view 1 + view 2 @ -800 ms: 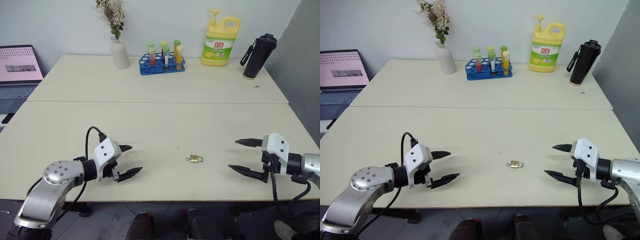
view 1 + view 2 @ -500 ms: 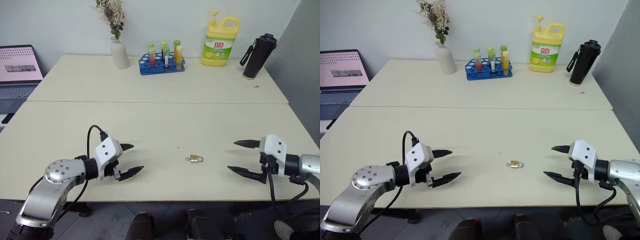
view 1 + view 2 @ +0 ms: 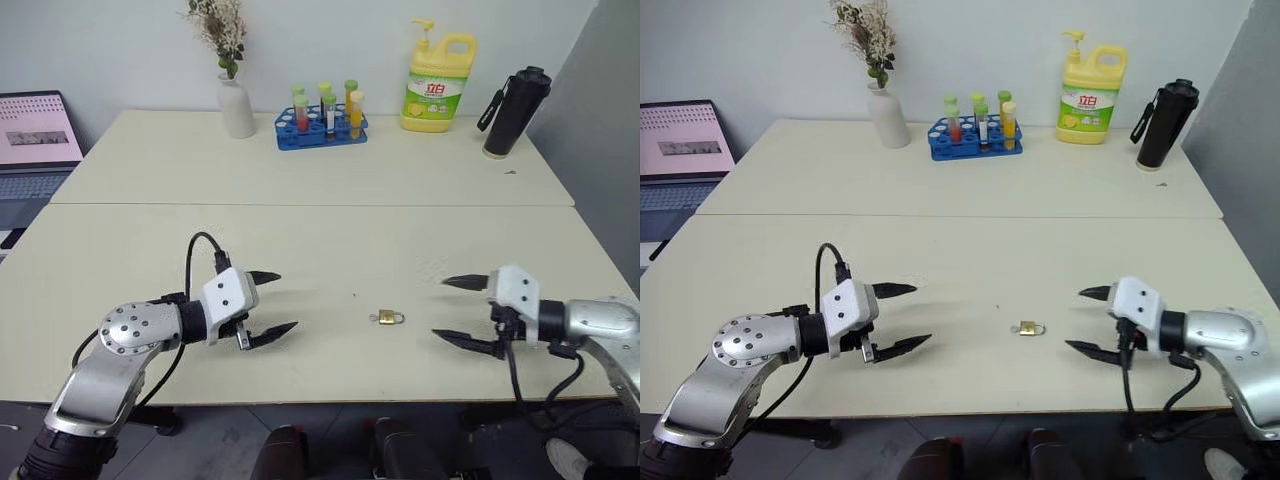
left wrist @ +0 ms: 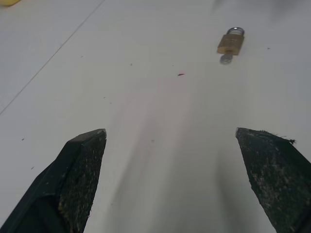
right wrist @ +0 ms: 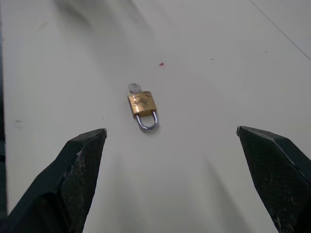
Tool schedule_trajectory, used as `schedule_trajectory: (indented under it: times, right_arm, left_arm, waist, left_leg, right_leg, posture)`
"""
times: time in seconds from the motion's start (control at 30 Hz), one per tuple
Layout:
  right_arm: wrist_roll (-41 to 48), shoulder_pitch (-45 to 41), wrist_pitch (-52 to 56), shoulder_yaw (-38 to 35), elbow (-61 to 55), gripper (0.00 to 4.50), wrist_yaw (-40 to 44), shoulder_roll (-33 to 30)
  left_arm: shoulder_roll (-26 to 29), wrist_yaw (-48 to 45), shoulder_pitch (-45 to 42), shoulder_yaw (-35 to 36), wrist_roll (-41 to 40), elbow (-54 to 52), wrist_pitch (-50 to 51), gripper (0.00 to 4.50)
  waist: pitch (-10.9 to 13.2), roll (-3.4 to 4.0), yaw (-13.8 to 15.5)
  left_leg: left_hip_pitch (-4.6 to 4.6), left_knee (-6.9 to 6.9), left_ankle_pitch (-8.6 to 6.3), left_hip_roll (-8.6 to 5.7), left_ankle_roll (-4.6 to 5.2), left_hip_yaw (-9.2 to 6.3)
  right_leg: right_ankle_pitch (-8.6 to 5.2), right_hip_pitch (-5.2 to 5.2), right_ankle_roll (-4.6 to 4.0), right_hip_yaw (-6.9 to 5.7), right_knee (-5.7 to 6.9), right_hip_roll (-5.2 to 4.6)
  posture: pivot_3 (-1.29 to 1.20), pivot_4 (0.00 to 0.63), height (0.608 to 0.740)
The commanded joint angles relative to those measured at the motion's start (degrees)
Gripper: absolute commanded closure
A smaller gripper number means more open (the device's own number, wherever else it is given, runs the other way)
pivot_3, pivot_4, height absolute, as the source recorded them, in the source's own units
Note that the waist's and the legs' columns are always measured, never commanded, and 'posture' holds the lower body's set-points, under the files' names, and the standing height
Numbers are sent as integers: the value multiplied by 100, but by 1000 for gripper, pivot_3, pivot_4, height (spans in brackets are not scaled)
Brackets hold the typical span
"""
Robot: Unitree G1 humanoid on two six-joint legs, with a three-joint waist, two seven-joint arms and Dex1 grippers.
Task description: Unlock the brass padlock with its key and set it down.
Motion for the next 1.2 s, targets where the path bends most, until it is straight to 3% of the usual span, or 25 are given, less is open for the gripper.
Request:
schedule_trajectory:
  times: [0.03,0.2,0.4,0.57,0.83,0.97,1.2]
  right_arm:
    - [-115,-388,378,447,-249,0,-86,107]
    - [-256,-868,759,966,-54,0,-118,299]
    - [-773,-1419,483,1645,835,0,-95,815]
    - [-1001,-1774,394,1840,1488,0,-93,1198]
    - [-1380,-1844,228,2080,1943,0,96,1211]
    - [-1386,-1769,285,2078,1877,893,155,1164]
    - [-1483,-1750,419,2126,1960,3495,159,1113]
  left_arm:
    - [30,-161,-15,-15,-295,-439,94,30]
    - [259,-476,140,-158,-628,-908,540,30]
    - [418,-493,254,-367,-446,-1072,633,30]
    - [394,-436,174,-446,-410,-1069,596,30]
    - [387,-441,85,-600,-204,-969,437,30]
    - [378,-438,51,-636,-163,-922,398,0]
    - [358,-449,-10,-693,-117,-836,324,0]
  waist:
    - [1,-1,6]
    - [1,-2,7]
    - [1,-1,5]
    - [2,0,5]
    - [2,0,8]
    - [1,-1,12]
    - [-1,-2,10]
  left_leg:
    - [-2,0,0,0,0,0]
    - [-2,2,0,-3,0,-1]
    - [0,3,0,-1,0,-2]
    - [-1,3,0,-2,0,0]
    - [0,3,0,-4,0,0]
    - [0,3,0,-4,0,-2]
    - [4,6,0,-4,1,-2]
  right_leg:
    - [0,-2,0,0,0,0]
    - [0,-1,0,0,0,-2]
    - [0,-2,0,-3,1,0]
    - [0,-2,-1,-4,2,3]
    - [1,-2,-1,-4,2,3]
    - [1,0,-1,-4,2,3]
    - [1,4,-1,-4,4,3]
  posture:
    - [0,150,740]
    - [0,150,740]
    - [0,150,740]
    - [0,150,740]
    - [0,150,740]
    - [0,150,740]
    - [0,150,740]
